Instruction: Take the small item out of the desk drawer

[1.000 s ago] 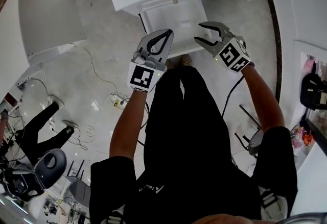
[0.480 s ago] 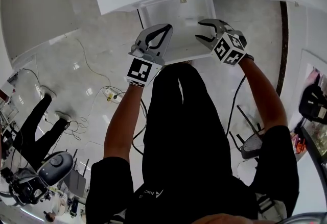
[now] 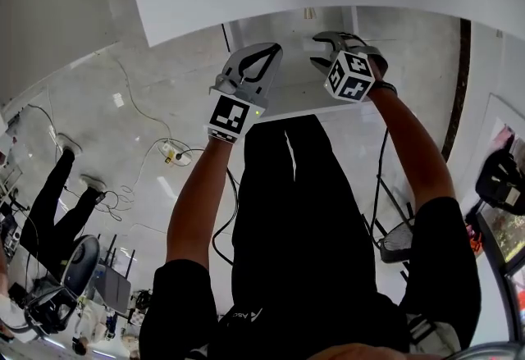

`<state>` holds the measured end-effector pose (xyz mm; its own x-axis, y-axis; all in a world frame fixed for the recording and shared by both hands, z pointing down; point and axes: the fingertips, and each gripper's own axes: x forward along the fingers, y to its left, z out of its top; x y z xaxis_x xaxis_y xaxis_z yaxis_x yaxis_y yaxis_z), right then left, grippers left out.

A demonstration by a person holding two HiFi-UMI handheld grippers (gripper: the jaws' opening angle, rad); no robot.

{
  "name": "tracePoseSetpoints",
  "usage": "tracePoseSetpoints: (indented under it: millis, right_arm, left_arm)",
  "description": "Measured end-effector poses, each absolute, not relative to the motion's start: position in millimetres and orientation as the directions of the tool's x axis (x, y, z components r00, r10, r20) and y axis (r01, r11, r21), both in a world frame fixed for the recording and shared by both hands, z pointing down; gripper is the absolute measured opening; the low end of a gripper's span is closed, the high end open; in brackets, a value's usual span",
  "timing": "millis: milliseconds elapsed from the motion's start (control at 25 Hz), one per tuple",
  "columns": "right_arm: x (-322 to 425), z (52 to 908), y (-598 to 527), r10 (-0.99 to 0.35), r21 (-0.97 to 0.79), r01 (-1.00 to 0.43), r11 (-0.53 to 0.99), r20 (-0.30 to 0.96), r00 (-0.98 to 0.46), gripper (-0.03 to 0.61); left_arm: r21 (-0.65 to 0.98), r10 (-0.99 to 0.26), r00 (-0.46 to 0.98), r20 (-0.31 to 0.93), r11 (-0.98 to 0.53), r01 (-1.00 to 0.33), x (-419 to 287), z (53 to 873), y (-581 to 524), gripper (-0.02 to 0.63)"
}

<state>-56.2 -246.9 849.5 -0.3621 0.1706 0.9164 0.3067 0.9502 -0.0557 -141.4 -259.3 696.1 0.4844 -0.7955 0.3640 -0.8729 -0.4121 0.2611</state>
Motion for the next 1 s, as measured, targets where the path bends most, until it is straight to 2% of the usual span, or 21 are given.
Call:
tracePoseSetpoints:
  millis: [280,640,840,1000]
  right_arm:
    - [-52,910,-246,0.159,-0.068,0.345,0.936,0.957,-0.244,0.2]
    - [-44,944,-248,0.14,-0.076,0.361,0.93,0.978,-0.155,0.193]
    - [-47,938,-247,0.136,-0.067,0.359,0.931,0.976,-0.17,0.186]
    - [-57,894,-248,0.13,-0.054,0.262,0.963,0.951,-0.282,0.184]
  left_arm:
    - [0.268,-0.788,0.492,0.37,-0.416,-0.869,-149,719,-263,-0.002]
    - [0.29,-0.784,0.49,0.381,-0.402,-0.869,-150,731,-257,-0.002]
    - [0.292,-0.781,0.492,0.384,-0.402,-0.867,-152,730,-256,-0.002]
    - [0.292,-0.783,0.488,0.385,-0.398,-0.869,-153,712,-252,-0.002]
